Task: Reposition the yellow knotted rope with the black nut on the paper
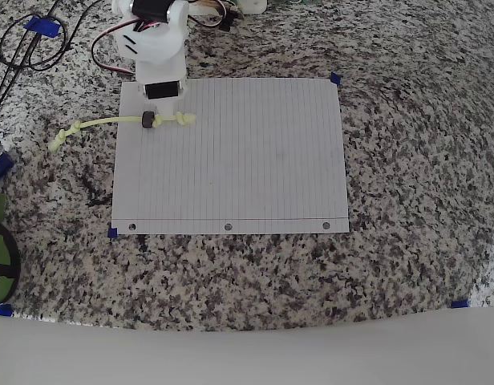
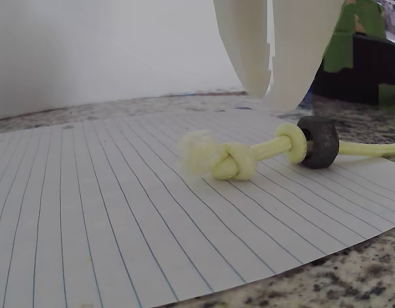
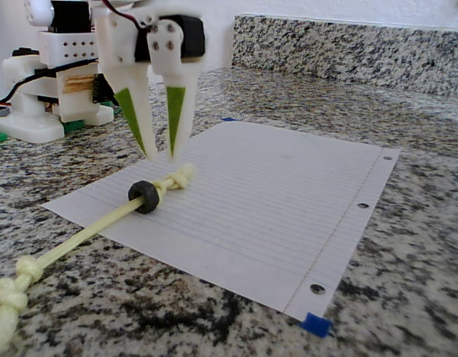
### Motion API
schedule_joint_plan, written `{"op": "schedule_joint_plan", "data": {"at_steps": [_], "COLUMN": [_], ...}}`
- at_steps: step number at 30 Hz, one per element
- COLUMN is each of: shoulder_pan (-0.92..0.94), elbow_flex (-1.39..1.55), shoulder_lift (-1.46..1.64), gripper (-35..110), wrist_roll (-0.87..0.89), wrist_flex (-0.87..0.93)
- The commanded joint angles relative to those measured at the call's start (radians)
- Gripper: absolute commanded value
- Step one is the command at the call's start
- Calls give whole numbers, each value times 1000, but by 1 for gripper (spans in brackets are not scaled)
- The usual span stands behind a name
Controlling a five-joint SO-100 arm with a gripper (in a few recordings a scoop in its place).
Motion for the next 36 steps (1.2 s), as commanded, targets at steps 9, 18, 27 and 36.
{"op": "schedule_joint_plan", "data": {"at_steps": [9,18,27,36], "shoulder_pan": [-35,-67,-57,-52], "elbow_flex": [-58,-57,-55,-54], "shoulder_lift": [-54,-87,-120,-149], "gripper": [34,35,32,30], "wrist_roll": [21,12,8,8], "wrist_flex": [20,28,-3,-37]}}
